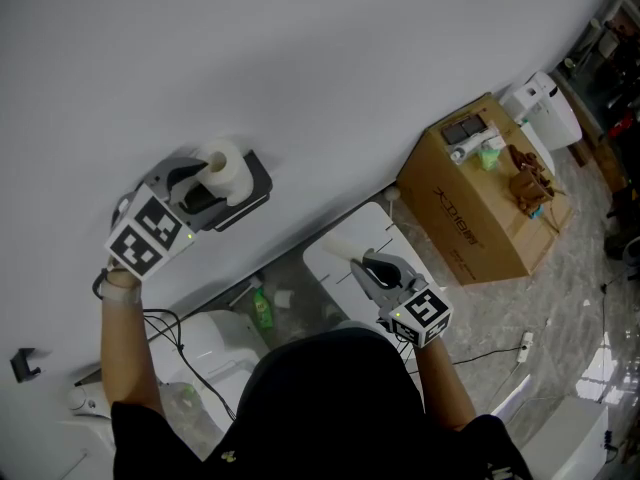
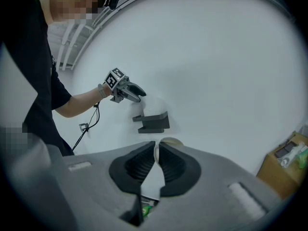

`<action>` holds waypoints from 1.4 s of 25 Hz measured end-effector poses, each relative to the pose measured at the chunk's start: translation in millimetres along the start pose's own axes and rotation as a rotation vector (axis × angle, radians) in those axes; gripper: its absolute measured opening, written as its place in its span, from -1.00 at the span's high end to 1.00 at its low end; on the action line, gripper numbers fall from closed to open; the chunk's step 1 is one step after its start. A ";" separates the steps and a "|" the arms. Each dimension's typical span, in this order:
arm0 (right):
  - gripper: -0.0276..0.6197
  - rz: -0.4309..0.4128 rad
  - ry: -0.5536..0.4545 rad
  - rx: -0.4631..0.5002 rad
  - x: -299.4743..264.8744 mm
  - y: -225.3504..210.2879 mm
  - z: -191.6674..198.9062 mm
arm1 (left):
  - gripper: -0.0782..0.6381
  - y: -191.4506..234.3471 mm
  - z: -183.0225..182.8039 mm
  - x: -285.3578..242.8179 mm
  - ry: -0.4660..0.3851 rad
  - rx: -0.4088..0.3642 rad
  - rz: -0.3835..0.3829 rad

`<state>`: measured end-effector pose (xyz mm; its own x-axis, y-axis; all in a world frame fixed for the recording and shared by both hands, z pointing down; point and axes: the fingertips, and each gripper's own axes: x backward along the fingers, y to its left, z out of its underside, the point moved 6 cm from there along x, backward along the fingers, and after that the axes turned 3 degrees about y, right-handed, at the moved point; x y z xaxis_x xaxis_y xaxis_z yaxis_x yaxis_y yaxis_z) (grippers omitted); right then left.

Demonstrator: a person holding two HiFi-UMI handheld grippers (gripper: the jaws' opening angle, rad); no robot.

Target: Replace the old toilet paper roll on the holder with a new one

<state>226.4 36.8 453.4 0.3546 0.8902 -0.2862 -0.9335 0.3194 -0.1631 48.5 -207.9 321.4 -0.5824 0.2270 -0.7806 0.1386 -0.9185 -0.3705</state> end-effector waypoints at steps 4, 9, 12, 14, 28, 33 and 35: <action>0.85 -0.008 -0.004 0.000 -1.0 -0.1 -1.4 | 0.06 1.7 -4.0 12.7 -0.105 0.041 -0.065; 0.85 -0.029 -0.009 0.003 -6.0 3.4 -7.5 | 0.13 -6.2 -2.7 37.7 -0.242 0.111 -0.144; 0.85 -0.041 -0.020 0.008 -14.3 9.3 -13.4 | 0.23 -15.6 4.8 59.5 -0.331 0.156 -0.207; 0.85 -0.056 -0.026 0.015 -22.5 14.9 -17.1 | 0.36 -23.4 12.9 75.2 -0.393 0.211 -0.260; 0.85 -0.278 -0.029 0.112 -94.6 79.7 -56.4 | 0.74 -110.4 131.3 129.7 -0.578 0.729 -0.549; 0.85 -0.357 -0.037 0.138 -113.6 104.3 -71.5 | 0.74 -153.8 160.2 127.0 -0.576 0.871 -0.604; 0.85 -0.386 -0.040 0.147 -119.4 112.9 -74.0 | 0.74 -169.8 169.3 123.1 -0.570 0.921 -0.625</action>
<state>82.7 -57.5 399.3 0.6807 0.7066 -0.1933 -0.7309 0.6729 -0.1138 -182.3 -78.8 373.5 -0.6418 0.7445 -0.1838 -0.7641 -0.6413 0.0703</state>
